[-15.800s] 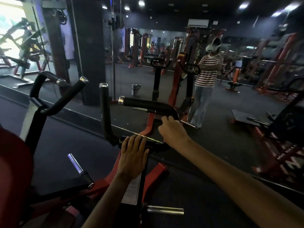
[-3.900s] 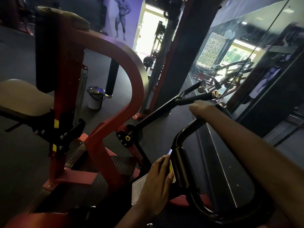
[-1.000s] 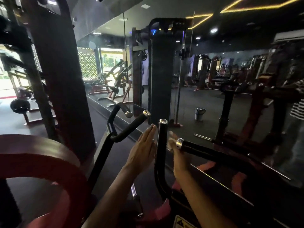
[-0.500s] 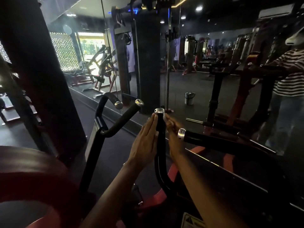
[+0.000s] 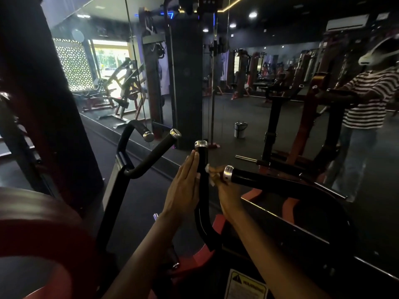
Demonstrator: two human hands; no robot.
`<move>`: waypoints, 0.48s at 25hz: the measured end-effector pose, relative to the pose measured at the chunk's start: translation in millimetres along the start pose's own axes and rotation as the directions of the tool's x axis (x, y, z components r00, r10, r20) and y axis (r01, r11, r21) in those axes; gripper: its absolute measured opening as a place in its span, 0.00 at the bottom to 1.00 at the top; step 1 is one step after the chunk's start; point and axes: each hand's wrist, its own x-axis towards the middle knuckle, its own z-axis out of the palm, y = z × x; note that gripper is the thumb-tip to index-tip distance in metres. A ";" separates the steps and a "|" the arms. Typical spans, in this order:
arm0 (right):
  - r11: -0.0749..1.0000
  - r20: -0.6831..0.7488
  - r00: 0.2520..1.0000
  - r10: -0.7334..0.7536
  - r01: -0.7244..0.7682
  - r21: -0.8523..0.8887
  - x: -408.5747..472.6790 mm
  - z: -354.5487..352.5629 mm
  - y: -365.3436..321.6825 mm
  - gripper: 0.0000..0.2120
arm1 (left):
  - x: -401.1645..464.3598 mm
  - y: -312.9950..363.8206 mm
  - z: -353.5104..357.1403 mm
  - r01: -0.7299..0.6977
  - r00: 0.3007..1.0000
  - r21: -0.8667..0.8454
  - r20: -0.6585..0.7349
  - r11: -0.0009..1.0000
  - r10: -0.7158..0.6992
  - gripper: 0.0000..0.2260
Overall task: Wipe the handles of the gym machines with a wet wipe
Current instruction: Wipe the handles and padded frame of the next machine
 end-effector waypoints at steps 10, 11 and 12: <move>0.897 0.405 0.914 -0.035 0.207 -0.391 -35.0 -45.4 3.1 0.08 | -29.5 6.1 4.8 0.082 0.995 0.013 0.047 0.997 -0.083 0.24; 0.863 0.458 0.889 0.016 0.219 -0.456 -39.5 -51.0 1.4 0.09 | -32.3 8.2 5.2 0.090 0.995 0.007 0.048 0.996 -0.090 0.25; 0.826 0.504 0.860 0.077 0.228 -0.516 -41.1 -57.4 0.8 0.09 | -34.4 8.8 5.8 0.096 0.994 0.000 0.047 0.995 -0.096 0.25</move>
